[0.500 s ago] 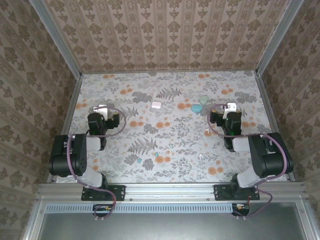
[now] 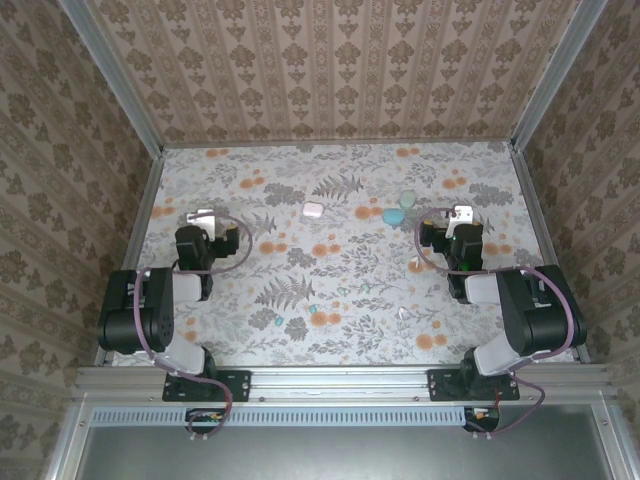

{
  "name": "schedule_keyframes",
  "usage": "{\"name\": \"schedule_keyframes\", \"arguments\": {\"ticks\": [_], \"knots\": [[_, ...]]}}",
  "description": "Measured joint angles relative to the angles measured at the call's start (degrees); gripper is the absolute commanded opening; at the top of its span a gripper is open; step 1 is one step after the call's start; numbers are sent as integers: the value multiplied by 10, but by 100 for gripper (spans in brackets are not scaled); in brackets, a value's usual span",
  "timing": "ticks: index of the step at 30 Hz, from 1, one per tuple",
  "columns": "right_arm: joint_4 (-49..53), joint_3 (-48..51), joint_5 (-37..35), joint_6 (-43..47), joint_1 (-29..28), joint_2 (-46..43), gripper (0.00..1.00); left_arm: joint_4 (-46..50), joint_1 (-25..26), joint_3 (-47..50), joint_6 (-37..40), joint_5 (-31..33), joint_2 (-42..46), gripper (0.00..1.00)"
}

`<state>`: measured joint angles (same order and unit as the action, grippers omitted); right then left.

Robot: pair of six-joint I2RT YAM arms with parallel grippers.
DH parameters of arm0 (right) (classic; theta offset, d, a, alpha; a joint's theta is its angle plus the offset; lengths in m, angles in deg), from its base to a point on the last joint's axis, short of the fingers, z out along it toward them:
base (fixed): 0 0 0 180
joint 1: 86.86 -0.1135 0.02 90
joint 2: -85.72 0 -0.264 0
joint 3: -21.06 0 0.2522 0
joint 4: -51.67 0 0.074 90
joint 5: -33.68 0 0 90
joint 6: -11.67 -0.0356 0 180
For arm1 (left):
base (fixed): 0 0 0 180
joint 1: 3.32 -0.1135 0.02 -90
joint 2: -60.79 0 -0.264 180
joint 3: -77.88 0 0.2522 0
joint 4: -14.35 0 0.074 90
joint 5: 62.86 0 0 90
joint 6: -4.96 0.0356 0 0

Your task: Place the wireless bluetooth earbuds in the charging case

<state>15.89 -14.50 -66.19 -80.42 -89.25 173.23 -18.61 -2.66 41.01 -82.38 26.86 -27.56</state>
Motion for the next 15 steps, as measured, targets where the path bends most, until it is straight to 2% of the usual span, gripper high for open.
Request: {"name": "schedule_keyframes", "arguments": {"ticks": [9,15], "knots": [[0,0,1,0,0,0,100,0,0,0,0,-7,0,100],[0,0,26,6,0,0,100,0,0,0,2,-15,0,100]]}}
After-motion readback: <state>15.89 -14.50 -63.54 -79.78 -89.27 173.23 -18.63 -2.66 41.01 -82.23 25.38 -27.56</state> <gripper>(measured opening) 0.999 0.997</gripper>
